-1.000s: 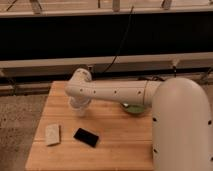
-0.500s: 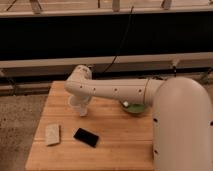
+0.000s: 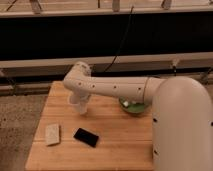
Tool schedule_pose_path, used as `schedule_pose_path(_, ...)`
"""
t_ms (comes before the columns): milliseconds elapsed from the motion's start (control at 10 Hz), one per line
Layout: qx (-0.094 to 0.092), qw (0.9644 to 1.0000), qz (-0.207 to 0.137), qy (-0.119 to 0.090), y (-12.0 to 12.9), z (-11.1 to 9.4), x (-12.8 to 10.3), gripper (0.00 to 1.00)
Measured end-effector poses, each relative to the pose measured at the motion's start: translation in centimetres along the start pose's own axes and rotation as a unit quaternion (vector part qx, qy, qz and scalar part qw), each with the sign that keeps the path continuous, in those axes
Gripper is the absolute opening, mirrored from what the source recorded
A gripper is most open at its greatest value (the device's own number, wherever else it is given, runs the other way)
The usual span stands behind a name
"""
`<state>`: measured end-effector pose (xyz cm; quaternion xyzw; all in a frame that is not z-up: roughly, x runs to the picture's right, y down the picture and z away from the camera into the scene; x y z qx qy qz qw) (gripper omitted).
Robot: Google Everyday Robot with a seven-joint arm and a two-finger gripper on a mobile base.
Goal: Pick up the ceramic cup
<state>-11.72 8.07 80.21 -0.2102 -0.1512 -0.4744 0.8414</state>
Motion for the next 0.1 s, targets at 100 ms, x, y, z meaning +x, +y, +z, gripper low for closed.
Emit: schedule_pose_path(100,0.0,1.0,-0.001,0.001,-0.03,-0.22,0.23,0.01)
